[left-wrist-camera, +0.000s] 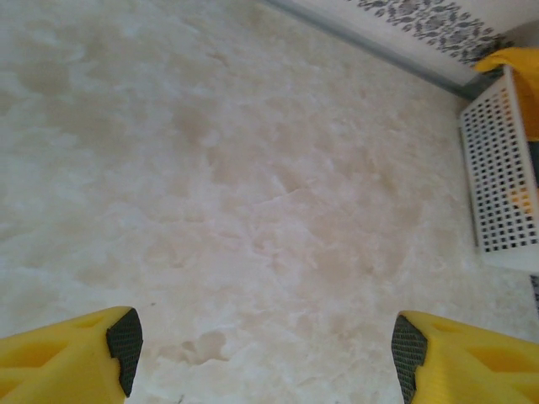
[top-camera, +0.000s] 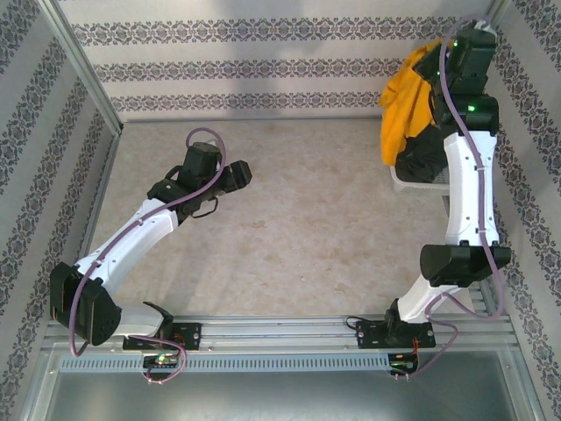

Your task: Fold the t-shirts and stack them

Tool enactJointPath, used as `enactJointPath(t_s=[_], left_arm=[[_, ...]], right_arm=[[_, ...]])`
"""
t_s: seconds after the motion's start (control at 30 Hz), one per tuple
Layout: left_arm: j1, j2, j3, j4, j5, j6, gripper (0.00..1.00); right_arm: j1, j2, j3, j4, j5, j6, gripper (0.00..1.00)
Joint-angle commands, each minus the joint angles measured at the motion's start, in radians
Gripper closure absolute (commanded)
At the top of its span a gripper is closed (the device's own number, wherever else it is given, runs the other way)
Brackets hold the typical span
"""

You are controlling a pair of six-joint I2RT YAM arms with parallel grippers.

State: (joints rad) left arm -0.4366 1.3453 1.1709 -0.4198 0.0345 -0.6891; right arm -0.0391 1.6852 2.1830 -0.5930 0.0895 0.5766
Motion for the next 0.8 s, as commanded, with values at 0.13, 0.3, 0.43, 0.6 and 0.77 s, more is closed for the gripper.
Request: enactJointPath(t_s=[0.13,0.3,0.43,0.6,0.77], left_arm=[[0.028,-0.069,0.04,-0.153,-0.128,-0.002,0.21],[0.052,-0.133,0.042,-0.264,-0.25,-0.033,0.19],[0.06,-0.208,0.034,-0.331,-0.349,-0.05,0.16],[0.07,-0.295,0.012,-0.401,-0.417,-0.062,0.13],[0.08,-0.333,-0.035,-0.451,-0.393,-0.094,0.14]], right_arm=[[0.228,-0.003,0.237,0.091,0.023,-0.087,1.0],[0.485,0.037,0.171,0.08,0.045,-0.125,1.0],[0.671,0.072,-0.053,0.115,-0.042,-0.116,0.99],[0.818,0.097,-0.316,0.123,-0.214,-0.068,0.4],[0.777,-0.038,-0.62,0.135,-0.188,-0.017,0.32]])
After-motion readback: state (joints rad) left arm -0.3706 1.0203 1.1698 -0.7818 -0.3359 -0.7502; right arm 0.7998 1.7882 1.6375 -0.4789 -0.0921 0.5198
